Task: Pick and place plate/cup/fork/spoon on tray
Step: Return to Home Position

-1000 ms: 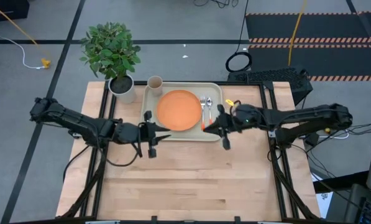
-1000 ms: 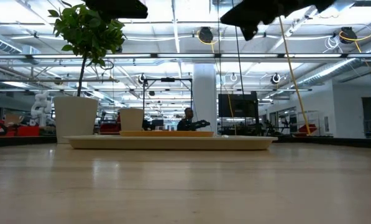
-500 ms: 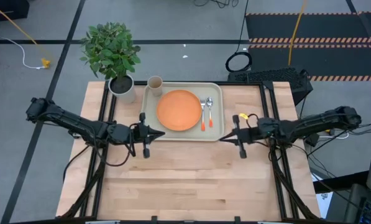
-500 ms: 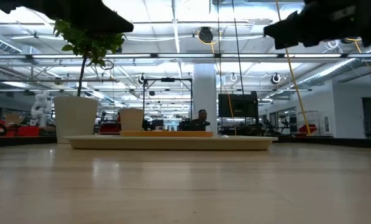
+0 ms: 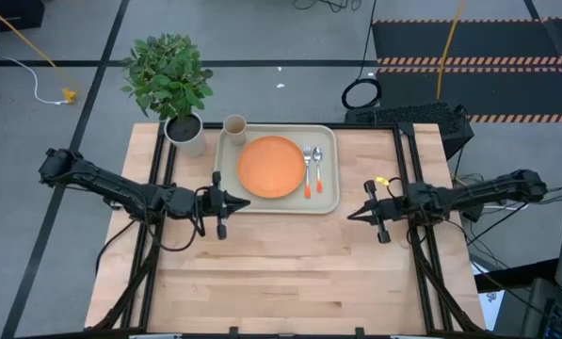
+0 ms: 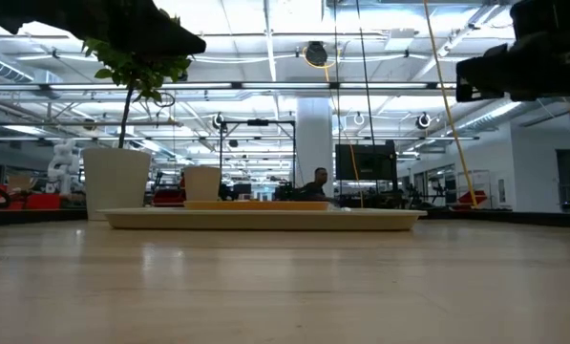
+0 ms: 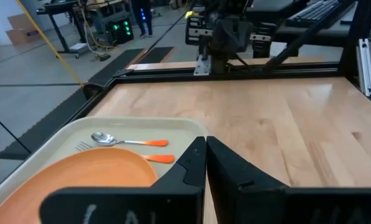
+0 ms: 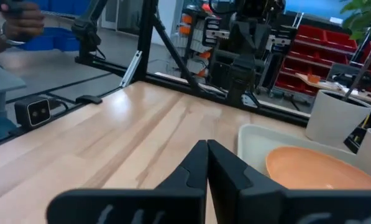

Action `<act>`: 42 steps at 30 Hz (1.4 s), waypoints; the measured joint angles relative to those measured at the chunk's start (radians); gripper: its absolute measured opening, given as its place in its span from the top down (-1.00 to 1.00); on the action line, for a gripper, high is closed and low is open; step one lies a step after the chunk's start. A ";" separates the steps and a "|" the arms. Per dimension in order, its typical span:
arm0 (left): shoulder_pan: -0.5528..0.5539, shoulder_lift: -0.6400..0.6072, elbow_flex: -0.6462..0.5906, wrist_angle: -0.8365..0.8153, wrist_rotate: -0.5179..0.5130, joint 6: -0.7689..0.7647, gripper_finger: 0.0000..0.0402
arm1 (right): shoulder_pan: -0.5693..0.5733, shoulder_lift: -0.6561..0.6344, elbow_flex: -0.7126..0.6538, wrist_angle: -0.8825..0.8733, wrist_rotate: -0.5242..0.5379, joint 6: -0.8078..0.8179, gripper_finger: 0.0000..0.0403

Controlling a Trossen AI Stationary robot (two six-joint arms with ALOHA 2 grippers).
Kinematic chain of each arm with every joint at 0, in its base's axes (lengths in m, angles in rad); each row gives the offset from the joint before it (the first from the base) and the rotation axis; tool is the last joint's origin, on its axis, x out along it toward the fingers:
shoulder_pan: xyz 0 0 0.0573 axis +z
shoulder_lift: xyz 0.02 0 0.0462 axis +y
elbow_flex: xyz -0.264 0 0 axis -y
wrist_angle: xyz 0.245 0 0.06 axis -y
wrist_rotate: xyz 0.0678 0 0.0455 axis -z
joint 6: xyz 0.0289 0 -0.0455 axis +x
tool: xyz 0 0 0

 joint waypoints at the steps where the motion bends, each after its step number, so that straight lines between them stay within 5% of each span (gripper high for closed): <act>1: 0.000 0.000 0.000 0.000 0.000 0.000 0.93 | 0.000 -0.014 -0.012 -0.002 -0.001 0.000 1.00; 12: 0.000 0.000 0.000 -0.002 0.034 -0.003 0.91 | -0.006 -0.163 -0.054 -0.028 0.001 -0.017 1.00; 32: 0.000 0.000 0.000 -0.002 0.034 -0.044 0.88 | -0.096 -0.499 -0.058 -0.339 0.002 0.046 1.00; 42: 0.000 0.000 0.000 -0.002 0.034 -0.057 0.87 | -0.114 -0.505 -0.058 -0.444 0.005 0.082 1.00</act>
